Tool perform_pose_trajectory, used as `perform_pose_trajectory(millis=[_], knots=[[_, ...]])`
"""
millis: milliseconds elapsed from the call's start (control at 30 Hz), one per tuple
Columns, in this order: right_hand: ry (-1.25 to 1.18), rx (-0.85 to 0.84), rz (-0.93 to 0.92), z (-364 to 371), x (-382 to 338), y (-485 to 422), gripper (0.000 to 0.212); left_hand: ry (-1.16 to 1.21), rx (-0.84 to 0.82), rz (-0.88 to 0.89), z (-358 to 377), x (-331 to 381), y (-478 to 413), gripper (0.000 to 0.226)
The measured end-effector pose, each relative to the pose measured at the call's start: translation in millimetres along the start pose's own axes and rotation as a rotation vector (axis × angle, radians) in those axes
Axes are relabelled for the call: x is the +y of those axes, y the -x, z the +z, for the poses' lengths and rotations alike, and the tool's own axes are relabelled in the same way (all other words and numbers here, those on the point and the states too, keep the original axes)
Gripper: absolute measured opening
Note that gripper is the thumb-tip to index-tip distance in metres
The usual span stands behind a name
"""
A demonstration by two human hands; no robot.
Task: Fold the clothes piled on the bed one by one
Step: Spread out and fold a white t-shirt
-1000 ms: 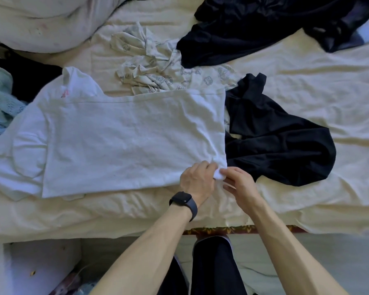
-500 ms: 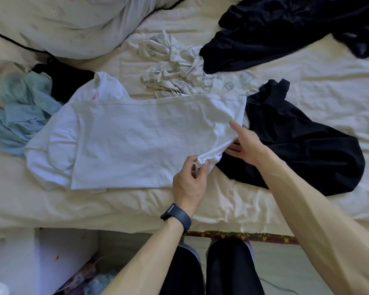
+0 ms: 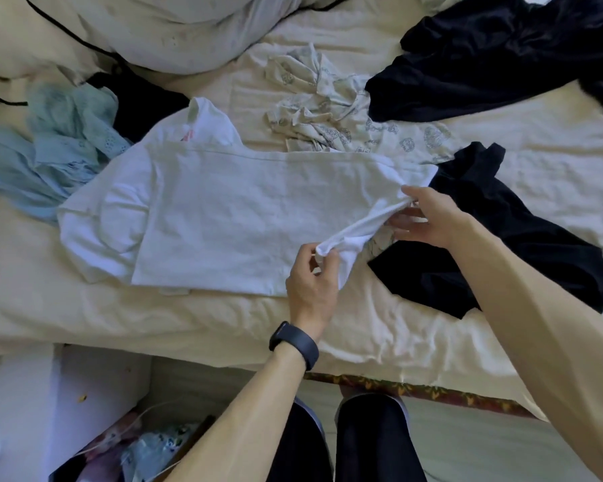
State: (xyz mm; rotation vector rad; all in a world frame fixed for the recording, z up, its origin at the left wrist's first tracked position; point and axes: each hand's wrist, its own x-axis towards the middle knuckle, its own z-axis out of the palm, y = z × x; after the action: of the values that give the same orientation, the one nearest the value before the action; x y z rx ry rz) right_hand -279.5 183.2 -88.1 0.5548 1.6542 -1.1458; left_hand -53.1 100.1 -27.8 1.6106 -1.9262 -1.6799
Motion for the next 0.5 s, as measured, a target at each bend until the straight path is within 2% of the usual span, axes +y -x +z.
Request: perform_pose_trajectory(millis=[67, 167, 300, 400, 500], knots=[[0.001, -0.069, 0.067, 6, -4, 2, 0.034, 0.177, 0.007, -0.228, -12, 0, -13, 0.015], [-0.097, -0.130, 0.052, 18, -7, 2, 0.040, 0.307, -0.003, -0.336, -28, 1, -24, 0.018], [-0.042, 0.031, -0.066, 33, -9, -1, 0.025, 0.181, -0.087, -0.228, -40, 3, -25, 0.031], [0.005, 0.096, -0.121, 38, -11, -6, 0.015, 0.086, -0.152, -0.119, -42, 5, -19, 0.025], [0.056, 0.114, -0.126, 40, -14, -5, 0.019, 0.111, -0.128, -0.142, -47, 7, -19, 0.021]])
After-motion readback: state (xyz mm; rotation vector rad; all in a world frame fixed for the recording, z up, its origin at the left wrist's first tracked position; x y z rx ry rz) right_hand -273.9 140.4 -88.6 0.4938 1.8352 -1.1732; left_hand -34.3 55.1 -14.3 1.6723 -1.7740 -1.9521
